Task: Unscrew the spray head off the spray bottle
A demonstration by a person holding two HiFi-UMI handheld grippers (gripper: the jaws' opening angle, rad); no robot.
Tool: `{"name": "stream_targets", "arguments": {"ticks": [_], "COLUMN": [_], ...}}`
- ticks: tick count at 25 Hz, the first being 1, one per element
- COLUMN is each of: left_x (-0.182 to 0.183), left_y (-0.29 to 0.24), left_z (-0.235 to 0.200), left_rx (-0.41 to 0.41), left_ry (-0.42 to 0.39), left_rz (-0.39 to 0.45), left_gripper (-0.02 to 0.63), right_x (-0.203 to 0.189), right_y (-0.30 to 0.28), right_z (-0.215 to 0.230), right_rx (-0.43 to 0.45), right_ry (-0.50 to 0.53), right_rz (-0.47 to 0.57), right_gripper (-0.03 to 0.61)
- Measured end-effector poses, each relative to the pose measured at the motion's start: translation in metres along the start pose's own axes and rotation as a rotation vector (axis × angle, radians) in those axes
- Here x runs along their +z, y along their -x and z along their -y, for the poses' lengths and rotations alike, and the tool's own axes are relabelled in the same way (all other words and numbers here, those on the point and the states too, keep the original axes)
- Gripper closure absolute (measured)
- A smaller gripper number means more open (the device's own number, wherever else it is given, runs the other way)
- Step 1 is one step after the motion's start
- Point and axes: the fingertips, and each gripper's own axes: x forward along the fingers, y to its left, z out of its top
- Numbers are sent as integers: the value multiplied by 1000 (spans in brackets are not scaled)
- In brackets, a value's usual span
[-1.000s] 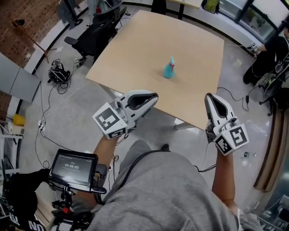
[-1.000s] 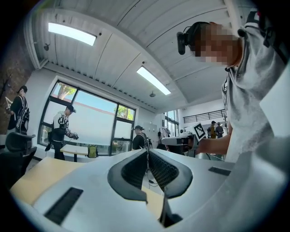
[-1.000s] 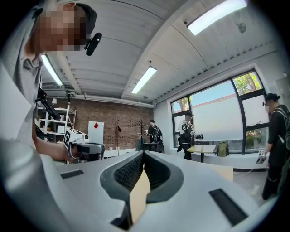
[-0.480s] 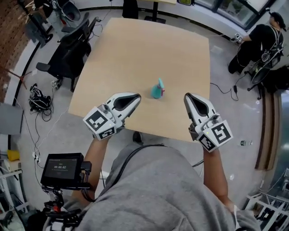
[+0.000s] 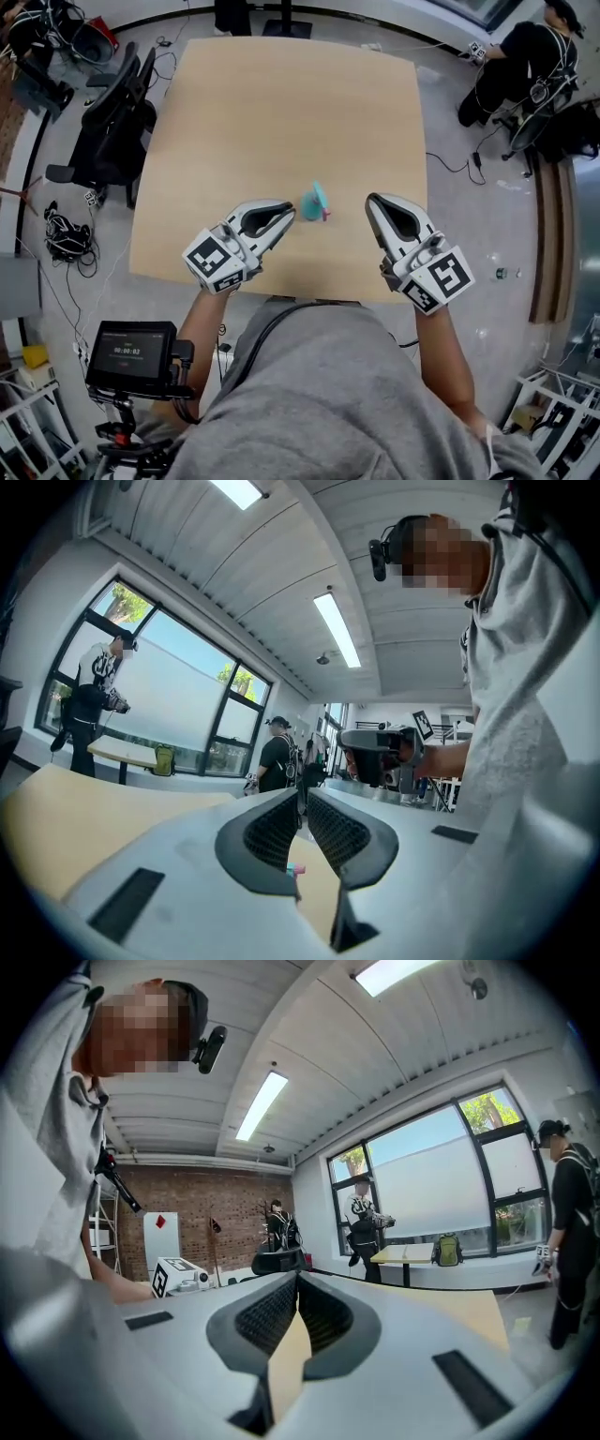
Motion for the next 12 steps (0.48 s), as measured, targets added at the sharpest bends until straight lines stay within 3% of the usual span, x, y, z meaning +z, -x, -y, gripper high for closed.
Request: {"name": "stream_targets", "arguments": {"ticks": [9, 12], "left_x": [-63, -92], "left_y": [-34, -47], "left_z": [-51, -60], "left_rx": [32, 23], "left_ry": [35, 52], "left_rz": [-92, -136], "left_gripper": [598, 550], "right_x": [-23, -29], "right_y": [-53, -60], "right_z": [29, 36], "right_rx": [103, 125], "right_ry": [-40, -52], "right_rz": [-86, -121], "right_gripper": [571, 571]}}
